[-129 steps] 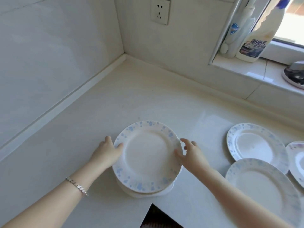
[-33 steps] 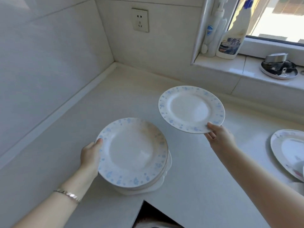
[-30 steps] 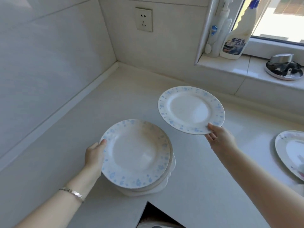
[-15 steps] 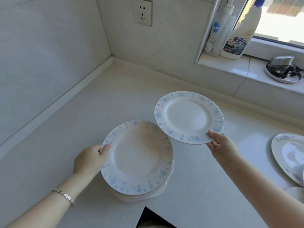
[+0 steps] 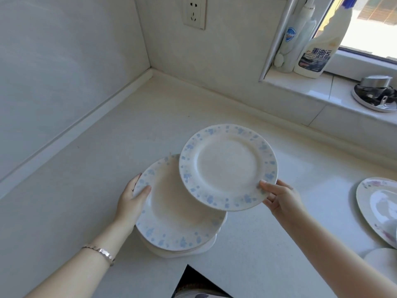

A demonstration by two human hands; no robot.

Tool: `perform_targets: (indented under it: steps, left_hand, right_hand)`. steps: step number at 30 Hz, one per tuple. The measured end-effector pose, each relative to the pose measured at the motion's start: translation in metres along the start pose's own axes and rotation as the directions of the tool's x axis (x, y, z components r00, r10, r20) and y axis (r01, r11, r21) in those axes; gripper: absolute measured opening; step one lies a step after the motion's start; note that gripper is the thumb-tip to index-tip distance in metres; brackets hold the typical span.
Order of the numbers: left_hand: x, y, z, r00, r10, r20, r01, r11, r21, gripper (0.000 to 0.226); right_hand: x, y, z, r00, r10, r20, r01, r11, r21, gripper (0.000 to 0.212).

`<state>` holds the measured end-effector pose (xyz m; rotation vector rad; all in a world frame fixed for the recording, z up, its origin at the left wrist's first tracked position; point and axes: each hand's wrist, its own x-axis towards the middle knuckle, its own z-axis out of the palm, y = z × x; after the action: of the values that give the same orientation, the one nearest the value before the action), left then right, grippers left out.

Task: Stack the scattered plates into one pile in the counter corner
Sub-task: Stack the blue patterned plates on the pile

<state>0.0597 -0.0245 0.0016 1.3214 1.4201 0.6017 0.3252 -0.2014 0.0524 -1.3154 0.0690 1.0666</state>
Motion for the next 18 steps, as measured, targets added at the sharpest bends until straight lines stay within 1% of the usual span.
perform_targets:
  steps: [6,9,11,13,14,15,16,17,18]
  left_hand:
    - [-0.005,0.002,-0.003,1.0,-0.018,0.001,0.018,0.985,-0.174,0.044]
    - [-0.007,0.003,-0.001,0.999,-0.036,0.01,0.037,0.963,-0.267,0.04]
    - [-0.006,0.002,0.0,0.999,-0.04,0.005,0.04,0.96,-0.277,0.038]
    - [-0.004,0.0,0.0,0.999,-0.032,0.004,0.032,0.961,-0.276,0.037]
    - [-0.004,-0.001,0.0,1.0,-0.028,0.004,0.028,0.959,-0.281,0.036]
    - [-0.004,-0.001,-0.001,1.0,-0.03,0.002,0.029,0.958,-0.286,0.036]
    - [-0.004,-0.001,0.0,1.0,-0.028,-0.001,0.027,0.956,-0.291,0.036]
    - [-0.004,-0.001,0.0,1.0,-0.029,-0.012,0.024,0.956,-0.291,0.036]
    - [-0.005,0.0,0.001,0.999,-0.021,-0.024,0.013,0.958,-0.287,0.037]
  right_hand:
    - [-0.009,0.024,0.007,0.996,0.029,0.088,-0.01,0.979,-0.203,0.023]
    - [-0.01,0.033,0.014,0.992,0.055,0.113,-0.023,0.964,-0.266,0.022]
    - [-0.011,0.037,0.019,0.992,0.06,0.112,-0.024,0.954,-0.3,0.022]
    - [-0.014,0.041,0.027,0.996,0.012,0.088,0.023,0.924,-0.382,0.021]
    - [-0.015,0.043,0.031,0.996,-0.048,0.072,0.077,0.872,-0.483,0.017]
    - [-0.014,0.046,0.034,0.991,-0.118,0.067,0.134,0.773,-0.62,0.011]
    - [-0.015,0.048,0.037,0.982,-0.173,0.075,0.17,0.641,-0.748,0.008]
    - [-0.015,0.052,0.04,0.976,-0.201,0.086,0.18,0.514,-0.839,0.011]
    - [-0.015,0.055,0.043,0.974,-0.208,0.093,0.176,0.432,-0.884,0.016]
